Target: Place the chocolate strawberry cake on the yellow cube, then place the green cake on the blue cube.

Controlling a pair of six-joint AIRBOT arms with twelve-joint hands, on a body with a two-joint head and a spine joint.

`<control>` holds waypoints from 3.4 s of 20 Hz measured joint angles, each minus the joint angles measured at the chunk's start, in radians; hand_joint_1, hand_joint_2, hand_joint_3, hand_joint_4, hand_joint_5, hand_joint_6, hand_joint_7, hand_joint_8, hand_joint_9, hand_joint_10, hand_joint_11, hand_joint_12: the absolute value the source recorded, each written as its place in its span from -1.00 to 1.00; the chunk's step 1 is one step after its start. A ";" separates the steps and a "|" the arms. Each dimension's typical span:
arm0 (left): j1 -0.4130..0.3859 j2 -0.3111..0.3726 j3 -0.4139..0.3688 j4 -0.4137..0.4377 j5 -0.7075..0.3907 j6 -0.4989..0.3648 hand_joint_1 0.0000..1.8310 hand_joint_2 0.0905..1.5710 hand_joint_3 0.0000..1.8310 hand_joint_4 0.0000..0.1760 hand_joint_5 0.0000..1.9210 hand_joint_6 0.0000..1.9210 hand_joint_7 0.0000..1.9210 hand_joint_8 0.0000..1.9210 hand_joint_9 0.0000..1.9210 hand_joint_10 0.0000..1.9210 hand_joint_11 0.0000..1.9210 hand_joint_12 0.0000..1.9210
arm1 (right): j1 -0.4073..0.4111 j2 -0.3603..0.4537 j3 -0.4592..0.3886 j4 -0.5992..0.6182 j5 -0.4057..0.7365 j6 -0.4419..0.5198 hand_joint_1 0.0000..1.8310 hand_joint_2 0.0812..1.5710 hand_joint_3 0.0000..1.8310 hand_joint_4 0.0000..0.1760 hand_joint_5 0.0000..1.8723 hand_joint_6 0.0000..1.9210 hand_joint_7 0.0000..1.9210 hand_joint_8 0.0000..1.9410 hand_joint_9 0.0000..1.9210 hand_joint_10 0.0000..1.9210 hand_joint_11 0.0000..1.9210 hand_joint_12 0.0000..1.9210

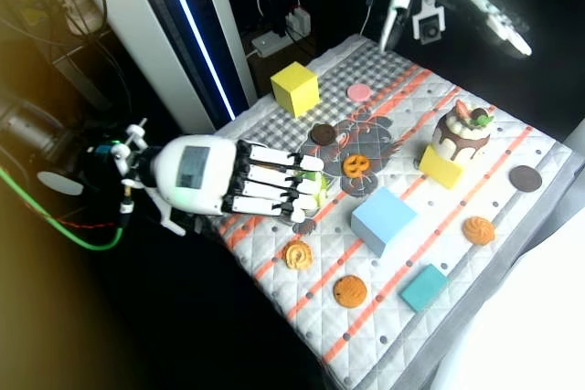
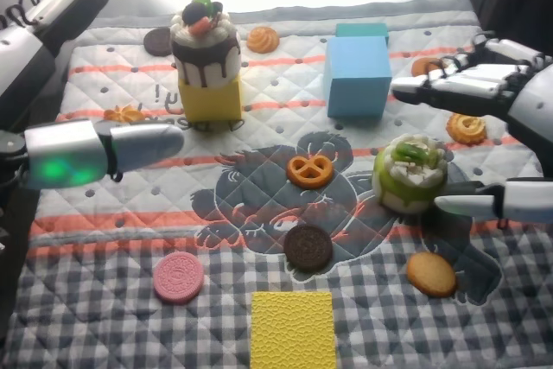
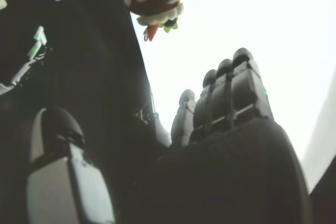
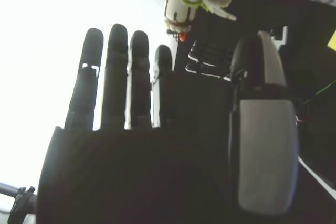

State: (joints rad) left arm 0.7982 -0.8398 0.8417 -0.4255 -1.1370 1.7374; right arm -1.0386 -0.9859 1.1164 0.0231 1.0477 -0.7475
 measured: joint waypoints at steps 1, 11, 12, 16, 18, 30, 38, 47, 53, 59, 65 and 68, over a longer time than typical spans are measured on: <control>0.005 0.003 -0.009 0.008 -0.012 -0.002 -0.25 -0.01 -1.00 0.86 -1.00 -1.00 -1.00 -1.00 -0.99 -1.00 -1.00 -1.00 | 0.014 -0.010 0.010 -0.011 -0.026 0.000 0.03 0.19 -1.00 0.40 -0.66 -1.00 -0.52 -1.00 -0.54 -1.00 -0.97 -0.01; 0.016 0.002 -0.010 0.011 -0.021 -0.003 -0.24 0.02 -0.99 0.63 -1.00 -1.00 -0.99 -1.00 -0.97 -1.00 -1.00 -1.00 | 0.096 -0.063 0.071 -0.096 -0.193 0.011 0.16 0.30 -1.00 -0.75 -0.27 -1.00 -0.06 -0.98 0.00 -0.71 -0.40 0.38; 0.016 0.002 -0.010 0.014 -0.021 -0.003 -0.24 0.01 -1.00 0.75 -1.00 -1.00 -0.99 -1.00 -0.97 -1.00 -1.00 -1.00 | 0.101 -0.064 0.071 -0.098 -0.197 0.011 0.19 0.28 -1.00 -1.00 -0.21 -1.00 -0.01 -0.98 0.02 -0.64 -0.35 0.38; 0.016 0.001 -0.017 0.011 -0.026 -0.003 -0.24 0.02 -0.99 0.61 -1.00 -1.00 -1.00 -1.00 -0.99 -1.00 -1.00 -1.00 | 0.101 -0.064 0.072 -0.096 -0.200 0.011 0.36 0.44 -1.00 -1.00 -0.10 -0.19 0.00 0.19 -0.01 0.02 -0.12 0.51; 0.016 0.001 -0.017 0.020 -0.028 -0.003 -0.27 0.02 -1.00 0.73 -1.00 -1.00 -0.99 -1.00 -0.97 -1.00 -0.99 -0.99 | 0.101 -0.065 0.074 -0.096 -0.199 0.013 0.34 0.46 -1.00 -1.00 -0.06 -0.02 -0.08 0.39 -0.03 0.29 -0.09 0.64; 0.051 -0.006 -0.019 -0.013 -0.041 -0.019 -0.15 0.06 -1.00 1.00 -1.00 -1.00 -0.98 -1.00 -0.99 -1.00 -1.00 -1.00 | 0.229 -0.061 0.106 -0.075 -0.024 0.054 0.34 0.50 -1.00 -1.00 -0.04 -0.13 -0.19 0.61 -0.37 0.66 -0.52 0.91; 0.055 -0.018 -0.019 -0.023 -0.042 -0.019 -0.18 0.06 -1.00 1.00 -1.00 -1.00 -1.00 -1.00 -1.00 -1.00 -1.00 -1.00 | 0.372 -0.188 0.251 -0.018 -0.124 0.054 0.46 0.44 -1.00 -1.00 0.09 -0.06 -0.14 0.26 -0.23 0.36 -0.50 0.48; 0.060 -0.024 -0.015 -0.023 -0.040 -0.028 -0.15 0.08 -1.00 1.00 -1.00 -1.00 -0.97 -0.99 -0.98 -0.99 -1.00 -1.00 | 0.392 -0.267 0.349 0.017 -0.303 0.054 0.49 0.44 -1.00 -1.00 0.10 -0.24 -0.13 0.33 -0.20 0.49 -0.40 0.54; 0.066 -0.024 -0.015 -0.021 -0.041 -0.040 -0.19 0.04 -1.00 1.00 -1.00 -1.00 -0.97 -1.00 -0.99 -0.99 -1.00 -1.00 | 0.393 -0.273 0.357 0.023 -0.322 0.055 0.50 0.40 -1.00 -1.00 0.01 0.06 -0.01 0.00 -0.12 0.34 -0.28 0.36; 0.067 -0.024 -0.015 -0.023 -0.042 -0.057 -0.17 0.08 -0.99 1.00 -1.00 -1.00 -0.98 -1.00 -0.98 -0.99 -1.00 -1.00 | 0.393 -0.274 0.354 0.045 -0.336 0.054 0.24 0.33 -1.00 -0.65 -0.16 -0.85 -0.32 -0.58 -0.38 -0.24 -0.67 0.46; 0.067 -0.024 -0.015 -0.023 -0.046 -0.064 -0.17 0.11 -0.99 1.00 -1.00 -1.00 -1.00 -1.00 -1.00 -1.00 -1.00 -1.00 | 0.393 -0.265 0.333 0.048 -0.336 0.050 0.12 0.28 -1.00 -0.28 -0.38 -1.00 -0.38 -1.00 -0.40 -0.71 -0.79 0.29; 0.067 -0.024 -0.015 -0.023 -0.046 -0.066 -0.17 0.12 -0.99 1.00 -1.00 -1.00 -1.00 -1.00 -0.99 -0.99 -1.00 -1.00 | 0.392 -0.262 0.327 0.047 -0.337 0.047 0.05 0.29 -1.00 0.19 -0.43 -1.00 -0.39 -1.00 -0.38 -0.81 -0.80 0.28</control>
State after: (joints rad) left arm 0.8654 -0.8639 0.8268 -0.4484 -1.1831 1.6718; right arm -0.6464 -1.2476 1.4433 0.0696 0.7105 -0.7010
